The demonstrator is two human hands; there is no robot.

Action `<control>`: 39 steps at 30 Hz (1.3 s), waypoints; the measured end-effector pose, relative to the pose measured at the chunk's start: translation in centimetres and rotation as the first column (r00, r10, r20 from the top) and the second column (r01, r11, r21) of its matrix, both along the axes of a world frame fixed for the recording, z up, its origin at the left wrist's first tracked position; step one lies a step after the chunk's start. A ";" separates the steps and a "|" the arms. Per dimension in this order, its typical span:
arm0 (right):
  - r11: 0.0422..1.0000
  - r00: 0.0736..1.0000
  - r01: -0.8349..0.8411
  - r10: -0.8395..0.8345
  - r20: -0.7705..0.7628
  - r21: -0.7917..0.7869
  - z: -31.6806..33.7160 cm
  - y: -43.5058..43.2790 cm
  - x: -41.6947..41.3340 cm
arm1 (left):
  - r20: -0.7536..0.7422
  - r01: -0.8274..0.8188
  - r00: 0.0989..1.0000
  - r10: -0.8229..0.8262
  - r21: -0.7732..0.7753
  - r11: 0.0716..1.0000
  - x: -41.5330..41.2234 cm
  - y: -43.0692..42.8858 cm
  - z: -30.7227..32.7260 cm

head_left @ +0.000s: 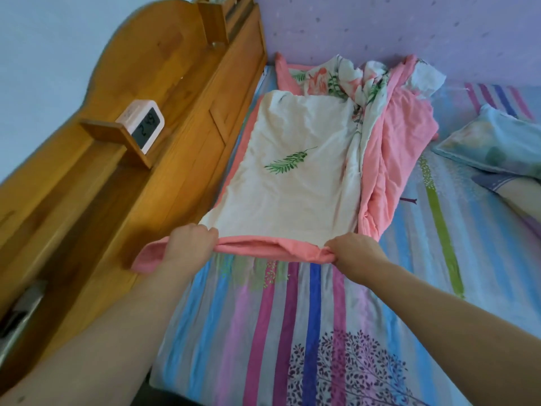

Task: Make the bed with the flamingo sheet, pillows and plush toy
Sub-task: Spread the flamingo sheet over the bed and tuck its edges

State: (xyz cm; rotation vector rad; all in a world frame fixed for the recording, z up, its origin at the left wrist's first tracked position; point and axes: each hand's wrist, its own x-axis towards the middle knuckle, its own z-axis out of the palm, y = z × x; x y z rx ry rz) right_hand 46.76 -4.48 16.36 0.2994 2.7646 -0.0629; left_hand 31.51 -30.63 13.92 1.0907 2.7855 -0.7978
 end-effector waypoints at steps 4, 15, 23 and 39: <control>1.000 0.999 -0.023 0.023 0.029 0.017 -0.6 -4.4 1.8 | 0.014 -0.002 1.000 0.002 -0.006 1.000 2.5 -4.3 0.2; 0.999 0.992 0.050 -0.050 0.117 0.000 -2.5 -9.8 8.0 | 0.174 0.021 0.984 -0.024 0.019 1.000 9.0 -11.0 -2.2; 0.999 0.969 0.022 -0.012 0.247 -0.037 -4.8 -12.1 12.5 | 0.323 -0.032 0.945 0.051 -0.065 0.997 13.0 -12.8 -5.0; 0.971 0.866 -0.220 0.240 0.438 -0.097 -12.6 -17.0 14.9 | 0.310 -0.212 0.912 0.267 -0.200 0.957 19.6 -17.6 -12.0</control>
